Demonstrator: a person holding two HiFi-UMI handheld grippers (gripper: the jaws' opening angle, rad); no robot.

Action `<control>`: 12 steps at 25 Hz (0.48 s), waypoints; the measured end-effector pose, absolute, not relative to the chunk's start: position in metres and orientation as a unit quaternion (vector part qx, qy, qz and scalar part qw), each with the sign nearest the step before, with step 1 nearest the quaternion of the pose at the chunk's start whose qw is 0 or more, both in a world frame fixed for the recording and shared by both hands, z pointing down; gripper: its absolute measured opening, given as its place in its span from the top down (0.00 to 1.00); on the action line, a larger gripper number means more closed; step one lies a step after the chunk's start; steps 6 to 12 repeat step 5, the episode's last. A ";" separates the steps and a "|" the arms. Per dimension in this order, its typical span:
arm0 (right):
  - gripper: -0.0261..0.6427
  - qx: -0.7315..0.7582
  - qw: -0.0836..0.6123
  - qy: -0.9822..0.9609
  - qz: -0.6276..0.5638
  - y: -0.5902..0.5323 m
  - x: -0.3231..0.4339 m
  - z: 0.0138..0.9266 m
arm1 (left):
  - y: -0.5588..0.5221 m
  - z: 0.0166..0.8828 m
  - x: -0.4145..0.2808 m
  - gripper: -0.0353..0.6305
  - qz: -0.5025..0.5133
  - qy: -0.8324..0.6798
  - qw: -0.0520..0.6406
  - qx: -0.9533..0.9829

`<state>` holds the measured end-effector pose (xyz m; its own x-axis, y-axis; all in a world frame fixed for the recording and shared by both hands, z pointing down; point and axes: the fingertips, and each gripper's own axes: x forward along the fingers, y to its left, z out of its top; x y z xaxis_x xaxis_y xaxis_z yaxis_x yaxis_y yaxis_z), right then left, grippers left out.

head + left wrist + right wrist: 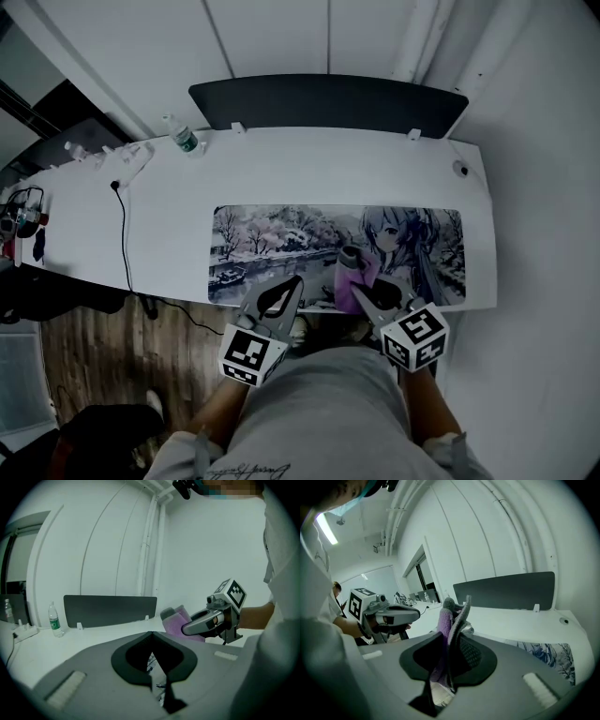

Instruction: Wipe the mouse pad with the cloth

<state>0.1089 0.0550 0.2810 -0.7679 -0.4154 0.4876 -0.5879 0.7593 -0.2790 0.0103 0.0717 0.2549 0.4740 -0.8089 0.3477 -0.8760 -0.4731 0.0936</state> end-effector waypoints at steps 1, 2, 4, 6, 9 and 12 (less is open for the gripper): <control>0.83 0.273 0.203 -0.917 0.211 0.058 0.106 0.281 | 0.075 0.255 0.009 0.92 0.127 -0.497 0.130 0.849; 0.83 0.272 0.202 -0.918 0.209 0.063 0.104 0.284 | 0.080 0.258 0.009 0.92 0.125 -0.498 0.127 0.849; 0.83 0.270 0.200 -0.920 0.201 0.075 0.100 0.292 | 0.092 0.267 0.008 0.92 0.123 -0.498 0.124 0.850; 0.83 0.269 0.198 -0.922 0.197 0.082 0.098 0.297 | 0.099 0.272 0.007 0.92 0.122 -0.498 0.123 0.850; 0.83 0.269 0.198 -0.922 0.197 0.082 0.098 0.297 | 0.099 0.272 0.007 0.92 0.122 -0.498 0.123 0.850; 0.83 0.269 0.198 -0.922 0.197 0.082 0.098 0.297 | 0.099 0.272 0.007 0.92 0.122 -0.498 0.123 0.850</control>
